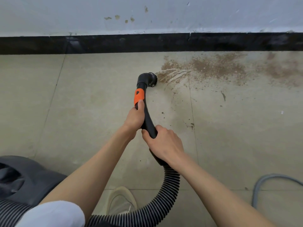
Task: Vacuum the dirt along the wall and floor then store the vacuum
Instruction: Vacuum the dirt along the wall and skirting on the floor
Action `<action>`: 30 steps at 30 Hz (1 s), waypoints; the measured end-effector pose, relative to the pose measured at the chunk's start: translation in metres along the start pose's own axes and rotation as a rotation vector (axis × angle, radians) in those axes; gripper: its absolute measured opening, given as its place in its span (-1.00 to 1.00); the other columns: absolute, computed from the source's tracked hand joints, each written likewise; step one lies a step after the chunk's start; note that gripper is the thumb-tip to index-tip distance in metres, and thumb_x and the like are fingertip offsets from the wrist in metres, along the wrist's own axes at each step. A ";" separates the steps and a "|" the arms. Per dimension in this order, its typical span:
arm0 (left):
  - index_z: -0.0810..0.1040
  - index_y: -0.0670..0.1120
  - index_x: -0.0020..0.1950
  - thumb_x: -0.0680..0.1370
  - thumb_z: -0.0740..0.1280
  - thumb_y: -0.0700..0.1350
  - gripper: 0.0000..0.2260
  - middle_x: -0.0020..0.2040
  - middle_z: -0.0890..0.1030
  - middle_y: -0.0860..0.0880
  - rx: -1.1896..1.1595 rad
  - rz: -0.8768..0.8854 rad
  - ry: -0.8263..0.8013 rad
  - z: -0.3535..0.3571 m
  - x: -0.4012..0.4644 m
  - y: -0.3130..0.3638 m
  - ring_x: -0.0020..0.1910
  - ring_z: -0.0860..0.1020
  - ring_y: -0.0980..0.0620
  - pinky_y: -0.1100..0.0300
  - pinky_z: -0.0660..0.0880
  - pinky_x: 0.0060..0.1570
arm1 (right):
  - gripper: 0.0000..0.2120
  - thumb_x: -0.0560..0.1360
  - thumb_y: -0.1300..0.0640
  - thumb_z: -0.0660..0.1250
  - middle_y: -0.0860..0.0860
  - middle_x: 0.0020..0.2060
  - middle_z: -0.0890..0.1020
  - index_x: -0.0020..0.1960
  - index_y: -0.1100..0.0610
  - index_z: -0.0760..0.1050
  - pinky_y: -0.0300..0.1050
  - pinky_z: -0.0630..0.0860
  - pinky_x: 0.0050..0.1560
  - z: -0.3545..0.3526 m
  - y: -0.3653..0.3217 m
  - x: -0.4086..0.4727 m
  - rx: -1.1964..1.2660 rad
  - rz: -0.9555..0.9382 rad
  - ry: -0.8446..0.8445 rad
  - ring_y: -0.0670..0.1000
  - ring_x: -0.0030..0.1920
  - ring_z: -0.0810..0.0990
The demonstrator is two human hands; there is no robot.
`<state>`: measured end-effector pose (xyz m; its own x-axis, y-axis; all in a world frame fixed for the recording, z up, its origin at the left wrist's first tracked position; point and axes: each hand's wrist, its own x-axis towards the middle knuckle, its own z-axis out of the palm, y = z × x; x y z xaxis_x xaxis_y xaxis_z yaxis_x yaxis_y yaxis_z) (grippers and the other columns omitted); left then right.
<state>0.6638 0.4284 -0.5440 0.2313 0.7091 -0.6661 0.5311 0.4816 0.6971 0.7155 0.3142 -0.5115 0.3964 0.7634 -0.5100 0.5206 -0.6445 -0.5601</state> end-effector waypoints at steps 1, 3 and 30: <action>0.44 -0.21 0.09 0.60 0.01 0.20 -0.51 -0.04 0.55 -0.16 0.006 0.001 0.021 -0.001 -0.001 -0.001 -0.06 0.55 -0.11 0.01 0.51 0.07 | -0.61 0.56 -0.26 0.12 -0.05 -0.32 0.51 -0.12 0.07 0.38 -0.06 0.34 -0.25 0.001 0.000 -0.001 0.010 -0.004 -0.011 0.08 -0.25 0.50; 0.43 -0.20 0.09 0.60 0.01 0.19 -0.53 -0.11 0.52 -0.11 0.028 0.000 0.075 -0.007 -0.004 -0.006 -0.12 0.51 -0.06 0.04 0.49 0.00 | -0.62 0.56 -0.25 0.12 -0.05 -0.33 0.51 -0.16 0.06 0.36 -0.06 0.33 -0.27 0.006 -0.002 -0.003 0.029 -0.019 -0.041 0.07 -0.27 0.49; 0.41 -0.28 0.16 0.61 -0.02 0.17 -0.47 -0.21 0.43 -0.07 0.229 0.070 0.106 -0.013 -0.024 -0.045 -0.28 0.43 0.00 0.15 0.31 -0.35 | -0.68 0.59 -0.17 0.17 -0.07 -0.30 0.51 -0.21 0.03 0.37 -0.19 0.35 -0.30 0.032 0.027 -0.021 0.322 -0.056 -0.273 -0.06 -0.28 0.49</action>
<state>0.6242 0.3963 -0.5559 0.1939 0.7926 -0.5781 0.6899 0.3088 0.6547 0.6971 0.2791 -0.5372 0.1372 0.7859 -0.6029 0.2554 -0.6161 -0.7451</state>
